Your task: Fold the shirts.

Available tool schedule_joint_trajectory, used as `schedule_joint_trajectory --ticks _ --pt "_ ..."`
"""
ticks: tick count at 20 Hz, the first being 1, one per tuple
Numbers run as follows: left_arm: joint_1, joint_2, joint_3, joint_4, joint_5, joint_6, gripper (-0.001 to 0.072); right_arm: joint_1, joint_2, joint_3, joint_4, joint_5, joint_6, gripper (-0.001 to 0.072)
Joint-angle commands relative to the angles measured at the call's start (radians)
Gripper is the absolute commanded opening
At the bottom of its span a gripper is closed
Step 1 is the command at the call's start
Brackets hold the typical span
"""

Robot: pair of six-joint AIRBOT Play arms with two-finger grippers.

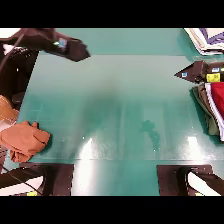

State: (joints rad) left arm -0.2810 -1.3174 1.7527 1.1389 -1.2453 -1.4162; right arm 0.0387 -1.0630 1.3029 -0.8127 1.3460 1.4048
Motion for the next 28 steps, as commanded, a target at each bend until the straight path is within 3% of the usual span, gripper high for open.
schedule_joint_trajectory --ticks 1,6,9,10,11,12,22,24,25,28 --pt "0.173 0.113 -0.087 0.094 -0.13 -0.02 0.0026 0.001 0.0 0.0 0.0 0.005 0.0 0.0016" --pt "0.546 0.422 -0.459 0.182 -0.152 -0.024 0.0027 0.001 0.0 0.0 0.0 -0.012 0.0 0.0016" --pt "0.691 0.493 -0.61 0.257 -0.246 -0.025 0.0028 0.001 0.0 0.0 -0.002 -0.014 0.0 0.0016" --pt "0.707 0.496 -0.649 0.284 -0.27 -0.026 0.0125 0.001 0.0 0.0 -0.003 -0.015 -0.004 0.0016" --pt "0.712 0.496 -0.693 0.31 -0.277 -0.047 0.0498 0.001 0.0 0.0 -0.002 -0.015 -0.024 0.0016" --pt "0.712 0.496 -0.742 0.346 -0.275 -0.079 0.0691 0.001 0.0 0.0 -0.002 -0.015 -0.034 0.0016" --pt "0.711 0.493 -1.159 0.456 -0.256 -0.135 0.065 0.001 0.0 0.0 -0.003 -0.039 -0.063 0.0016" --pt "0.711 0.493 -1.15 0.452 -0.254 -0.146 0.0118 0.001 0.0 0.0 -0.002 -0.046 -0.063 0.0016" --pt "0.711 0.493 -1.139 0.442 -0.254 -0.148 0.0027 0.001 0.0 0.0 -0.002 -0.049 -0.063 0.0016" --pt "0.71 0.5 -1.01 0.361 -0.265 -0.148 0.0025 0.001 0.001 0.002 0.001 -0.076 -0.063 0.0016"
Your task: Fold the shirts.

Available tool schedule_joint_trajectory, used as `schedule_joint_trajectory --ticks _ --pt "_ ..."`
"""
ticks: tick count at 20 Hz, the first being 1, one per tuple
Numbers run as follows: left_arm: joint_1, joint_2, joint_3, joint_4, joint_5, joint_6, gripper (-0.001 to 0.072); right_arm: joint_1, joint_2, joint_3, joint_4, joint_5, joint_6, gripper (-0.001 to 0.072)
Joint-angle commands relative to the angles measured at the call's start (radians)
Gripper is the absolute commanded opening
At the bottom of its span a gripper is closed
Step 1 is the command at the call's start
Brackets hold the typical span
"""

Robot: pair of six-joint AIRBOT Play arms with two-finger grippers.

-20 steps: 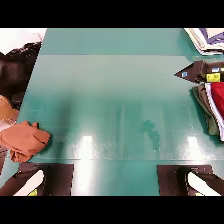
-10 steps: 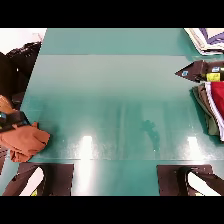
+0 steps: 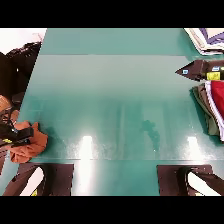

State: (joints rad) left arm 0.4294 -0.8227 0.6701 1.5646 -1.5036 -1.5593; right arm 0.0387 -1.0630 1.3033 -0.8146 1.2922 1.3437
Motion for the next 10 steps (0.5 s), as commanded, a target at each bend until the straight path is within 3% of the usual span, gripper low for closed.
schedule_joint_trajectory --ticks 1,4,7,10 --pt "-0.011 0.006 0.156 -0.11 -0.021 -0.005 0.0024 0.001 -0.001 0.014 0.002 -0.027 -0.002 0.0015" --pt "-0.144 0.006 0.505 -0.216 -0.043 -0.037 0.0023 0.001 -0.025 0.129 0.002 -0.03 -0.002 0.0016" --pt "-0.37 0.006 0.825 -0.204 0.018 -0.128 0.0022 0.001 -0.064 0.275 0.002 -0.033 -0.002 0.0016" --pt "-0.577 0.002 0.998 -0.161 0.119 -0.224 0.0022 0.001 -0.099 0.399 0.002 -0.032 -0.002 0.0015"
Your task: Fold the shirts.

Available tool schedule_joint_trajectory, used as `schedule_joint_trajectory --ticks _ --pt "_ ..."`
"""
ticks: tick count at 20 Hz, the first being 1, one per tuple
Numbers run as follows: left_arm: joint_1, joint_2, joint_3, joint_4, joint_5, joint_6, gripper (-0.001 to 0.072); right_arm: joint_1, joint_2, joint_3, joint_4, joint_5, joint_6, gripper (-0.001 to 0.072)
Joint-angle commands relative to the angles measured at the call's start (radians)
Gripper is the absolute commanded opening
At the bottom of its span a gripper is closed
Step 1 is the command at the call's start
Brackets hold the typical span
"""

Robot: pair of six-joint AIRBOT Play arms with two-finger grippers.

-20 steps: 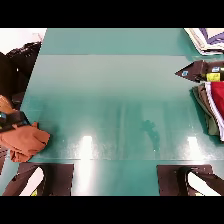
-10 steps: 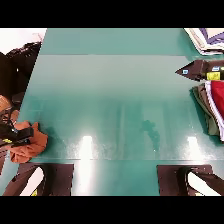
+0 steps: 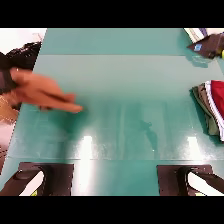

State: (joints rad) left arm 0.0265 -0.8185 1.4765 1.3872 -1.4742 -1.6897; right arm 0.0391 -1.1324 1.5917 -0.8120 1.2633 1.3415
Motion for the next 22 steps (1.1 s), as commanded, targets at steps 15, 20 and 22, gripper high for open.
schedule_joint_trajectory --ticks 15,20,22 --pt "-0.806 -0.575 0.172 -0.018 0.153 -0.098 0.0634 0.0 -0.061 0.235 -0.002 0.064 0.001 0.0016" --pt "-0.735 -0.645 0.183 0.055 0.217 -0.019 0.0616 0.0 -0.062 0.235 -0.003 0.078 0.001 0.0015" --pt "-0.625 -0.646 0.18 0.052 0.214 -0.01 0.0616 0.0 -0.061 0.235 -0.002 0.08 0.001 0.0016"
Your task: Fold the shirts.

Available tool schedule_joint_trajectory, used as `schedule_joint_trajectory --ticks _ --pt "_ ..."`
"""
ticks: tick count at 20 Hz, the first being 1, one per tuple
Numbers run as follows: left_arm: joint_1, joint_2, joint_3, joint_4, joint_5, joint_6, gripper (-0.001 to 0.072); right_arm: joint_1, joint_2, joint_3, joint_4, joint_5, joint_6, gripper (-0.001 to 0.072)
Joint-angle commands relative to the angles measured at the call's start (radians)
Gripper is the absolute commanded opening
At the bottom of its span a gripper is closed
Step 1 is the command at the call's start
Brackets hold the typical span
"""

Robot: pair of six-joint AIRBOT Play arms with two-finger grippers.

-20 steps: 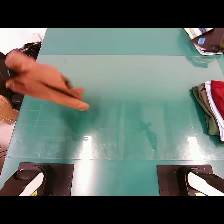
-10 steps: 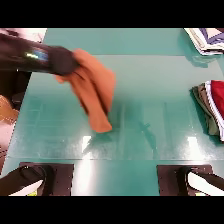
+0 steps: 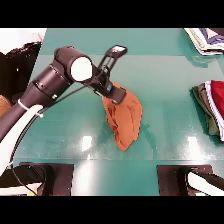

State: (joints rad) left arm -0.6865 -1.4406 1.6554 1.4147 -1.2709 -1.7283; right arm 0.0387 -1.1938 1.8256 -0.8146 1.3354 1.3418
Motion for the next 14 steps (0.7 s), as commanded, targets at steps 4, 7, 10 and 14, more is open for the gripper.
schedule_joint_trajectory --ticks 4,7,10,14 --pt "0.292 -0.051 -0.074 -0.043 0.068 0.07 0.0615 0.001 0.0 0.001 0.0 0.027 0.0 0.0016" --pt "0.393 -0.159 -0.087 -0.195 0.117 0.163 0.0616 0.001 0.0 0.001 0.0 0.042 0.001 0.0015" --pt "0.443 -0.274 -0.087 -0.346 0.201 0.273 0.0615 0.001 0.0 0.0 -0.001 0.068 0.001 0.0016" --pt "0.445 -0.371 -0.081 -0.49 0.303 0.408 0.0614 0.001 0.001 -0.067 0.0 0.091 0.043 0.0016"
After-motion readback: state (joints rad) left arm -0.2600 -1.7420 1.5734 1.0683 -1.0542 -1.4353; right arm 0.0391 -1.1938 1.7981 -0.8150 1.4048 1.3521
